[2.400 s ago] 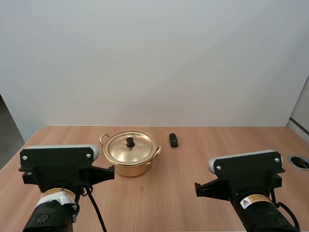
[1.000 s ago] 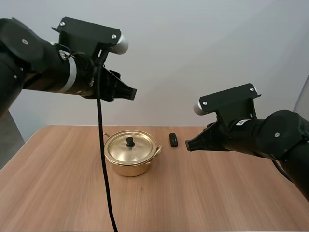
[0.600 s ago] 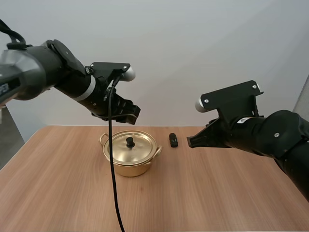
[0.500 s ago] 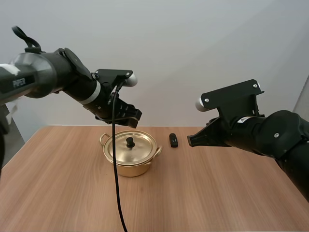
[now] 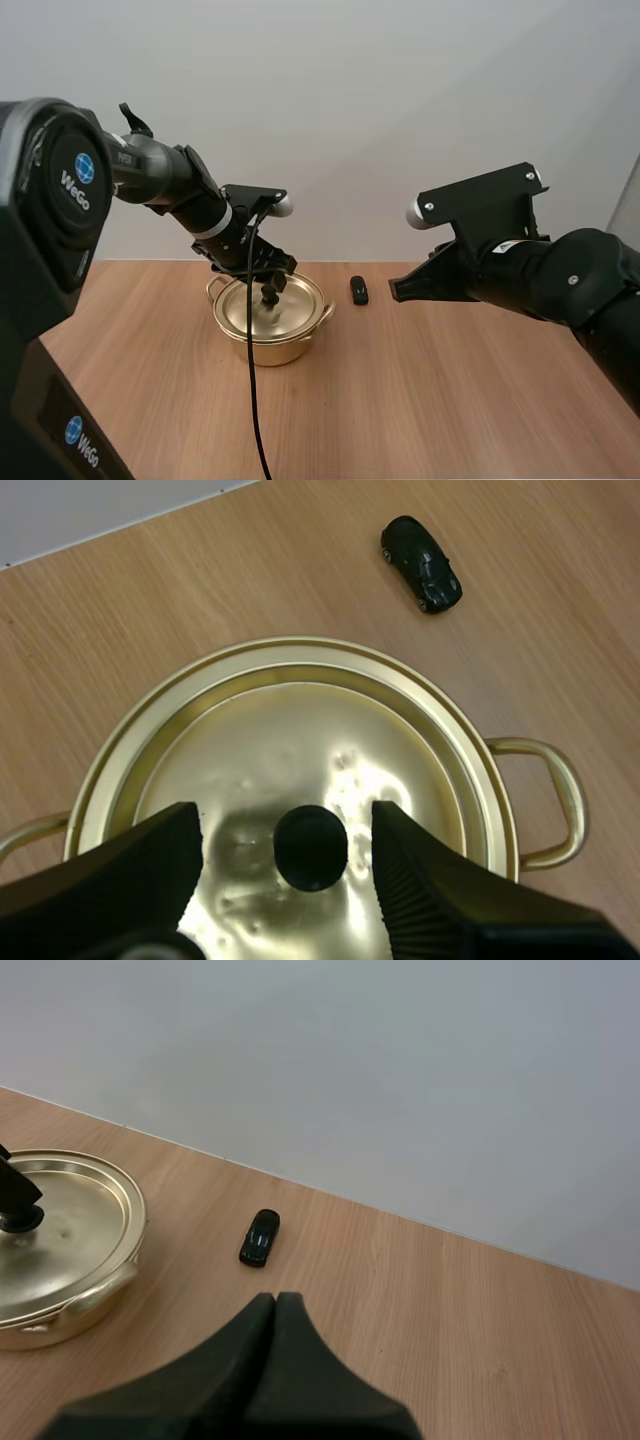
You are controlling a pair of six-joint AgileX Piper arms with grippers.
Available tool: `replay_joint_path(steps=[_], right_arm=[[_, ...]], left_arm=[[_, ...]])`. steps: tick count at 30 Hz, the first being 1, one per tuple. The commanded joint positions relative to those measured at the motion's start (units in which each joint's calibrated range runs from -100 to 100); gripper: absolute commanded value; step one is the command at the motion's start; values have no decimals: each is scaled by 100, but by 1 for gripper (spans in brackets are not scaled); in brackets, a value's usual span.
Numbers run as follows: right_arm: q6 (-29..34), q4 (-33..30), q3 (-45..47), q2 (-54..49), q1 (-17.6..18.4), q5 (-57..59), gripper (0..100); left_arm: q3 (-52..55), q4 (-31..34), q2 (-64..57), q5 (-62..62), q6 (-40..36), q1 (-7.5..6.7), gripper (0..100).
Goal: Open the pot, put the car inside, and close it
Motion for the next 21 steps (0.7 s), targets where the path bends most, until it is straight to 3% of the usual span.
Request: replay_joint_path(steps=[1,5,6,7,8,9,13,19,21], right_arm=[[4,-17,2,4,-1,6,0],[4,-17,2,4,-1,6,0],[4,-17,2,4,-1,6,0],[4,-17,2,4,-1,6,0],[4,-19,2,17,-1,-35,0],[4,-19,2,55,-1,-93,0],[-49,319,2,796,15,-1025,0],[-843,1096,-815,3426,353,-1436,0],[-855,1110,-1254,4292,485,-1334,21]], left_arm=[[-3,10,91,20,2,-3,79],[-3,10,284,36,74,-10,68],[-3,10,284,12,94,-10,56],[-3,10,284,-10,94,-10,36],[-3,10,252,-21,94,-10,7],[-16,-15,210,-43,114,-10,0],[-294,-250,-137,34,114,-10,0],[-860,-744,-1231,167,77,-10,0],[-946,-851,-1652,187,77,-10,0]])
